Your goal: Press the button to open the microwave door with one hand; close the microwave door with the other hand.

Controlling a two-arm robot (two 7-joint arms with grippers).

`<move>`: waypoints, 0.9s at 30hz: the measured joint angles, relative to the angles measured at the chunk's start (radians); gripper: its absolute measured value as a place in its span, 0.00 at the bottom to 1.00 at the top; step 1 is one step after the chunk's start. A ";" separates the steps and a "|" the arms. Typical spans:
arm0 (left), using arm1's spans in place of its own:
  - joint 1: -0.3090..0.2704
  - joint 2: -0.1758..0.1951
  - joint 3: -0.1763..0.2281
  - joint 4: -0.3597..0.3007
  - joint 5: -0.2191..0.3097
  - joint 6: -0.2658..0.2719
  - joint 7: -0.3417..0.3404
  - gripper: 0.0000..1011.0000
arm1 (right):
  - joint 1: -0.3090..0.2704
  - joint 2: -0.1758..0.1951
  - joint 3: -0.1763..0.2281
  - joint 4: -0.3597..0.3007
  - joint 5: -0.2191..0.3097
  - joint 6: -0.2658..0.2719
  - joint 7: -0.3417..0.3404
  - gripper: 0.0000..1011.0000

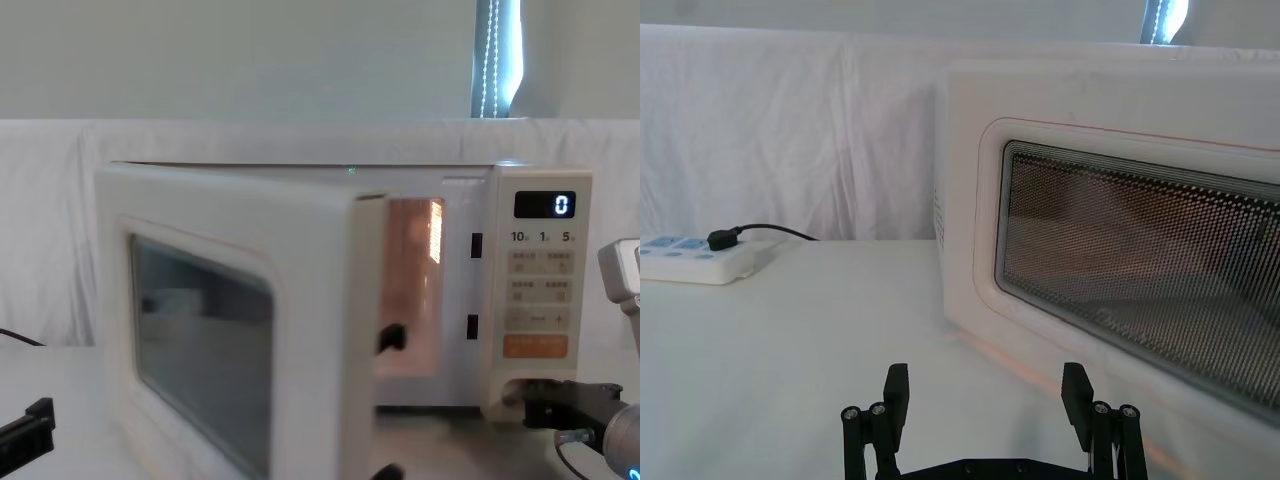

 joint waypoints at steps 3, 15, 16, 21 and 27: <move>0.000 0.000 0.000 0.000 0.000 0.000 0.000 0.99 | -0.015 0.001 0.000 -0.026 0.000 0.013 0.001 0.00; 0.000 0.000 0.000 0.000 0.000 0.000 0.000 0.99 | -0.104 0.005 -0.001 -0.165 0.003 0.059 0.002 0.00; 0.000 0.000 0.000 0.000 0.000 0.000 0.000 0.99 | -0.112 0.005 -0.001 -0.178 0.004 0.062 0.001 0.00; 0.000 0.000 0.000 0.000 0.000 0.000 0.000 0.99 | -0.187 0.008 -0.003 -0.302 0.006 0.099 -0.006 0.00; 0.000 0.000 0.000 0.000 0.000 0.000 0.000 0.99 | -0.279 0.010 -0.012 -0.446 0.004 0.137 -0.019 0.00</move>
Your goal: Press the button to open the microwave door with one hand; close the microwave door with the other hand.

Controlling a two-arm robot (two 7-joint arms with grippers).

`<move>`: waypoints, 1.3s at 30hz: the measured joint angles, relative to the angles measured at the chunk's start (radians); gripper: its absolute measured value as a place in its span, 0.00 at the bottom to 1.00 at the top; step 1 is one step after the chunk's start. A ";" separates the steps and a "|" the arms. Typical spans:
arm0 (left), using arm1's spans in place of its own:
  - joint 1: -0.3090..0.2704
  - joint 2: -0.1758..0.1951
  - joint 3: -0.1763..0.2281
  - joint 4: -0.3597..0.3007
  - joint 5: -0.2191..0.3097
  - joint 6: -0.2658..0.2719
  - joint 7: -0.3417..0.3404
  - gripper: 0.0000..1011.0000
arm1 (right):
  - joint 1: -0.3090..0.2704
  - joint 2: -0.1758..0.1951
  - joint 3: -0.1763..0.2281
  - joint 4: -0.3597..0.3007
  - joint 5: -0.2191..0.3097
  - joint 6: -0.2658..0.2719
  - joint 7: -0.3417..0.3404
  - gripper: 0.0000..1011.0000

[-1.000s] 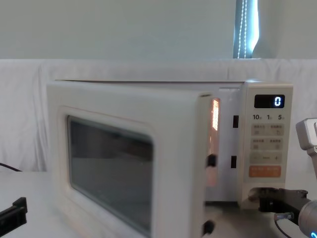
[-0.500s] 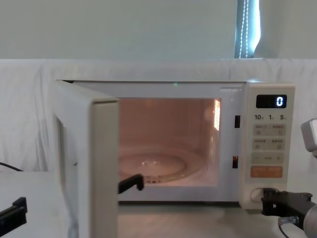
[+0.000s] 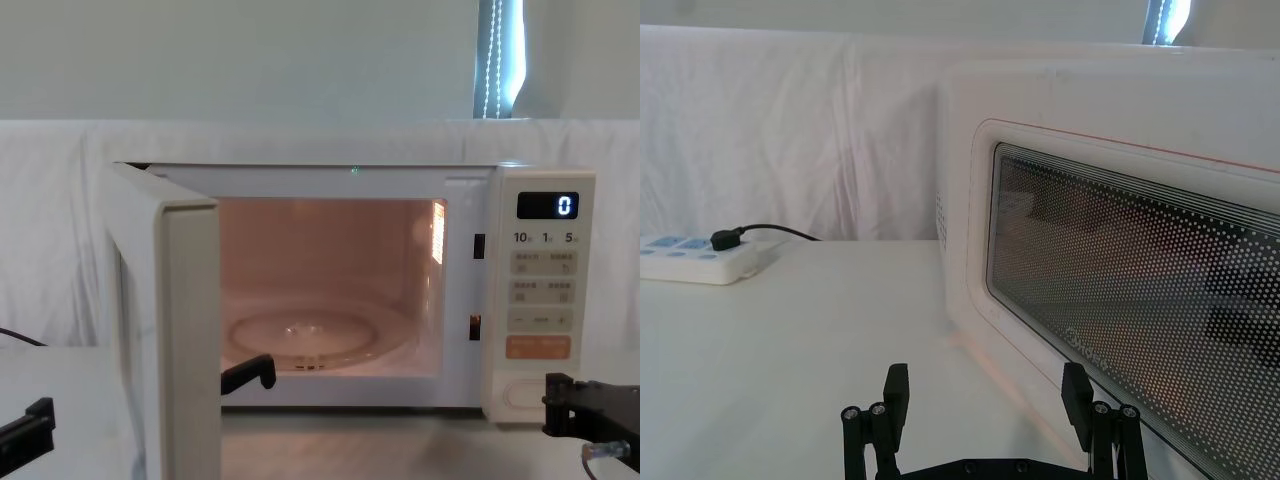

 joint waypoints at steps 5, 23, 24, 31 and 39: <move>0.000 0.000 0.000 0.000 0.000 0.000 0.000 0.99 | -0.068 0.004 -0.007 -0.095 -0.010 0.022 -0.012 0.00; 0.000 0.000 0.000 0.000 0.000 0.000 0.000 0.99 | -0.243 0.030 -0.027 -0.282 -0.050 0.018 -0.021 0.00; 0.000 0.000 0.000 0.000 0.000 0.000 0.000 0.99 | -0.251 0.032 -0.027 -0.286 -0.050 0.013 -0.019 0.00; 0.000 0.000 0.000 0.000 0.000 0.000 0.000 0.99 | -0.256 0.038 -0.027 -0.288 -0.045 -0.014 -0.004 0.00; 0.000 0.000 0.000 0.000 0.000 0.000 0.000 0.99 | -0.256 0.037 -0.027 -0.287 -0.045 -0.013 -0.005 0.00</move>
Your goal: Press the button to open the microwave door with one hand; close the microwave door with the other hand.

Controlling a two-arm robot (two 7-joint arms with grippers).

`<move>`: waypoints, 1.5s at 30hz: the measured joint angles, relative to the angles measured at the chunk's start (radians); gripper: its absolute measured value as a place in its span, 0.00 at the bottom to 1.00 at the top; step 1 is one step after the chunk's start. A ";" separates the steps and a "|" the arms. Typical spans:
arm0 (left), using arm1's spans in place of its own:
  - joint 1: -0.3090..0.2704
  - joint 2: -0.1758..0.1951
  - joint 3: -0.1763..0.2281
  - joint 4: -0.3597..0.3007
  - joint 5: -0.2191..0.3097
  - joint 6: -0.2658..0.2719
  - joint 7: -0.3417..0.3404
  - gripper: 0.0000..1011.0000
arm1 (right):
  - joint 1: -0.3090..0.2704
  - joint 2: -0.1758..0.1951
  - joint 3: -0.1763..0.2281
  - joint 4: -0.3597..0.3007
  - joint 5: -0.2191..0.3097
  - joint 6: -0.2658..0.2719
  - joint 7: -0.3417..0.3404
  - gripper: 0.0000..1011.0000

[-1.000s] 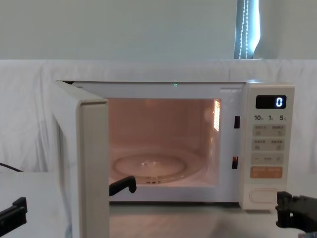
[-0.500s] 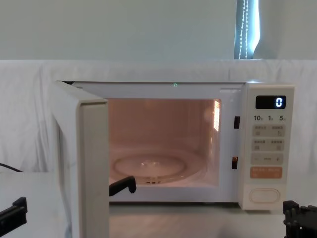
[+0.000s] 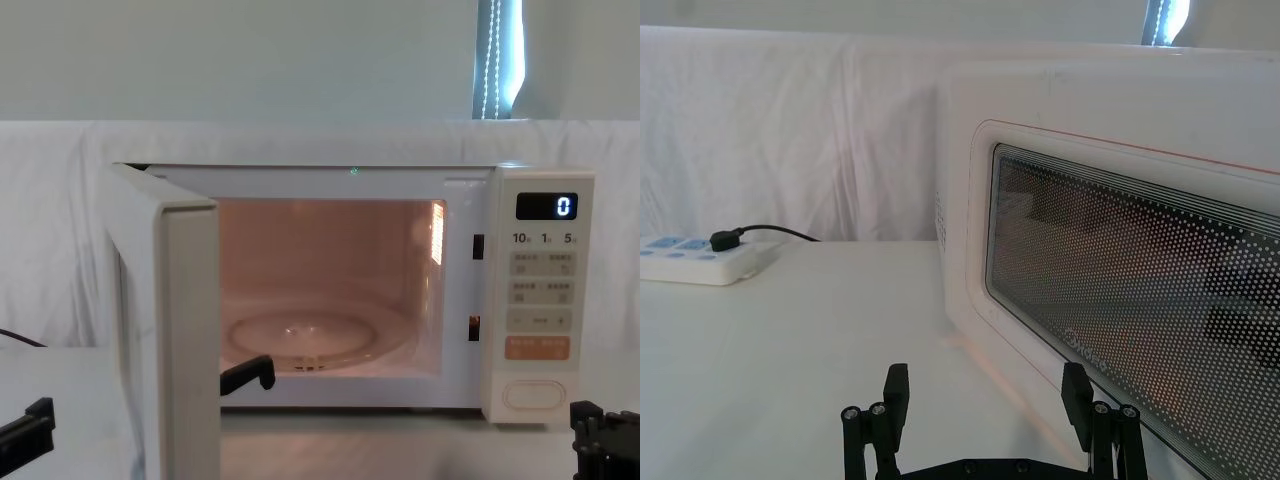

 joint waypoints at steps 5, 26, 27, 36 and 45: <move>0.000 0.000 0.000 0.000 0.000 0.000 0.000 0.99 | 0.000 -0.001 0.000 0.001 0.000 0.002 -0.001 0.00; 0.000 0.000 0.000 0.000 0.000 0.000 0.000 0.51 | 0.001 -0.003 0.002 0.002 0.000 0.005 -0.004 0.00; 0.000 0.000 0.000 0.000 0.000 0.000 0.000 0.50 | 0.001 -0.003 0.002 0.002 0.000 0.005 -0.005 0.00; 0.000 0.000 0.000 0.000 0.000 0.000 0.000 0.21 | 0.001 -0.003 0.002 0.002 0.000 0.005 -0.005 0.00; 0.001 -0.001 -0.002 -0.001 0.000 0.000 0.000 0.00 | 0.001 -0.003 0.002 0.002 0.000 0.005 -0.005 0.00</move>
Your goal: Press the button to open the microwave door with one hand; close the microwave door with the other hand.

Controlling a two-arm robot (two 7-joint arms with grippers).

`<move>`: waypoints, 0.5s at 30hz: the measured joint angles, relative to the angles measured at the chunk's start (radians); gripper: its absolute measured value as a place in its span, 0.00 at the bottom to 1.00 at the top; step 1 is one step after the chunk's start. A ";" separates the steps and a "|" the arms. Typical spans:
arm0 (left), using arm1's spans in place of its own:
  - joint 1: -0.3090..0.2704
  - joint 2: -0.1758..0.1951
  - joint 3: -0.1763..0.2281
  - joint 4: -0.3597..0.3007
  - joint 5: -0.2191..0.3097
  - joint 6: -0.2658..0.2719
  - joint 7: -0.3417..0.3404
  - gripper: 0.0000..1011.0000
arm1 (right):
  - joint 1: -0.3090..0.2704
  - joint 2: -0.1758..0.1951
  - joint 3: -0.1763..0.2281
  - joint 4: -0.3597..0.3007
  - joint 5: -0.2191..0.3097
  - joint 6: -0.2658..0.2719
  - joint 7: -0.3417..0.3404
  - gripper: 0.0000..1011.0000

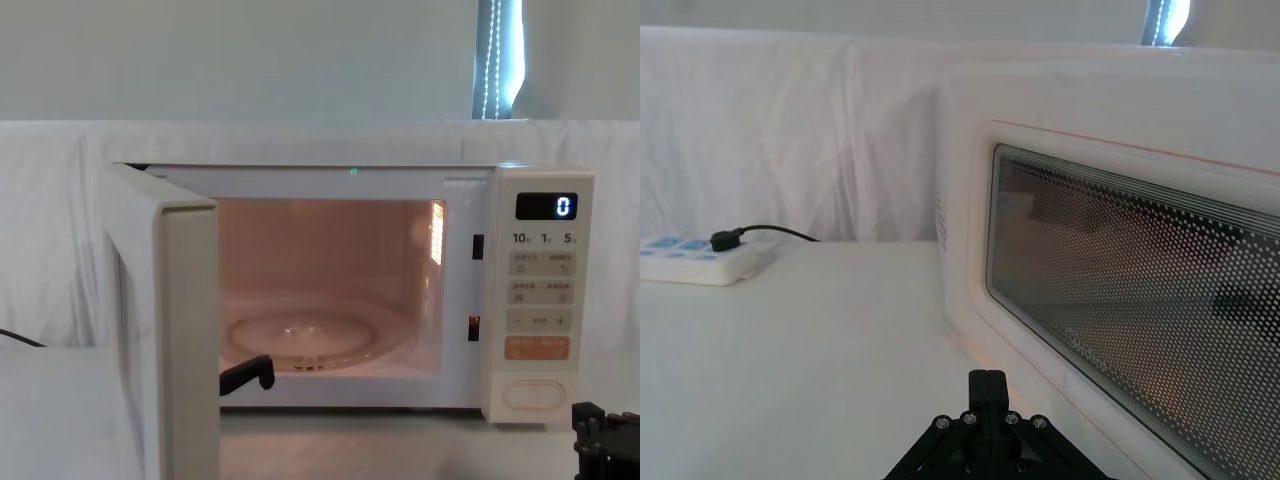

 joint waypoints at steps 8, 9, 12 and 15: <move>0.030 -0.015 -0.045 -0.050 0.000 -0.041 -0.018 0.00 | 0.000 0.000 0.000 0.000 0.000 0.000 0.000 0.00; 0.033 -0.015 -0.048 -0.054 -0.001 -0.047 -0.023 0.00 | 0.000 0.000 0.000 0.000 0.000 0.000 0.000 0.00; 0.044 -0.018 -0.062 -0.072 -0.008 -0.071 -0.044 0.00 | 0.000 0.000 0.000 0.000 0.000 0.000 0.000 0.00; 0.051 -0.020 -0.072 -0.088 -0.017 -0.088 -0.066 0.00 | 0.000 0.000 0.000 0.000 0.000 0.000 0.000 0.00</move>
